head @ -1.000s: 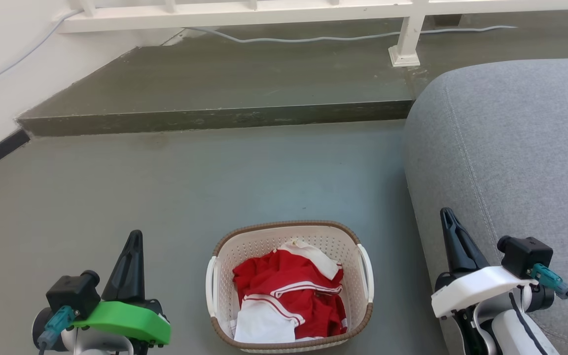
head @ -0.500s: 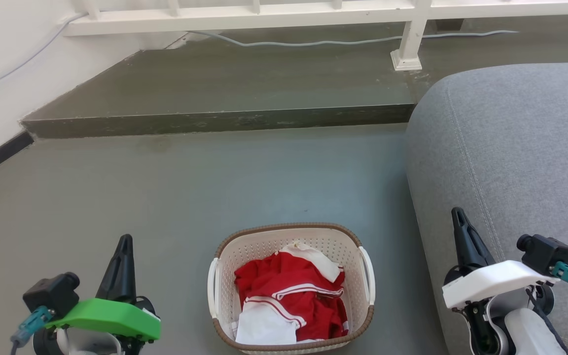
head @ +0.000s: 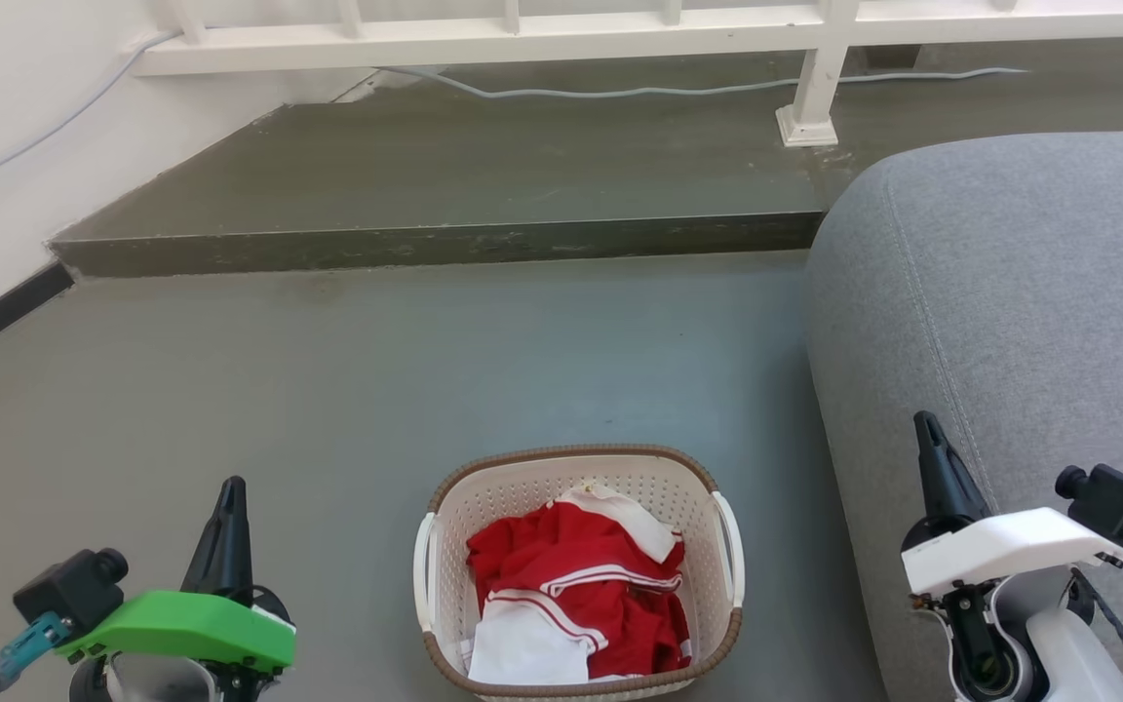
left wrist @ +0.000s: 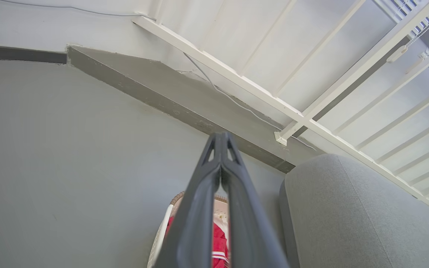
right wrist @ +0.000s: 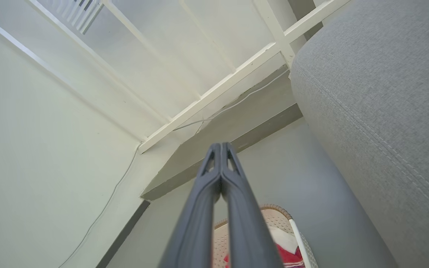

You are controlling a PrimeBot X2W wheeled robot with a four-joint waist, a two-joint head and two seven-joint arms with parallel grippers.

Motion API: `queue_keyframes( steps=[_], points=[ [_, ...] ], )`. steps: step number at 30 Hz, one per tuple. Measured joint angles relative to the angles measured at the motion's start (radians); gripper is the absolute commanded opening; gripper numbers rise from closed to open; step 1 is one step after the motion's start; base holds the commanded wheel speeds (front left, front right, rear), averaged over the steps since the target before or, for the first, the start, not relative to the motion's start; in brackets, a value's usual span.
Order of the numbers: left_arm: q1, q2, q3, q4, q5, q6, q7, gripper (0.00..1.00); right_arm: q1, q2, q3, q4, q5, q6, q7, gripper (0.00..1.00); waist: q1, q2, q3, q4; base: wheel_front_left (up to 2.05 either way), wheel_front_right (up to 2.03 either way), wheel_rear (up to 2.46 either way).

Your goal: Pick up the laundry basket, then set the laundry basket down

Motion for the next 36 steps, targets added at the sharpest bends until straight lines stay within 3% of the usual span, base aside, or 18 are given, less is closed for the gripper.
queue_keyframes(
  steps=[36],
  points=[
    [-0.01,-0.002,0.076,0.034,-0.436,-0.018,0.126,0.0,-0.018,0.0,-0.111,0.018,0.448,0.036,0.12,0.0,0.0,0.0,-0.021,0.013,0.0,0.0,0.0]
  ],
)
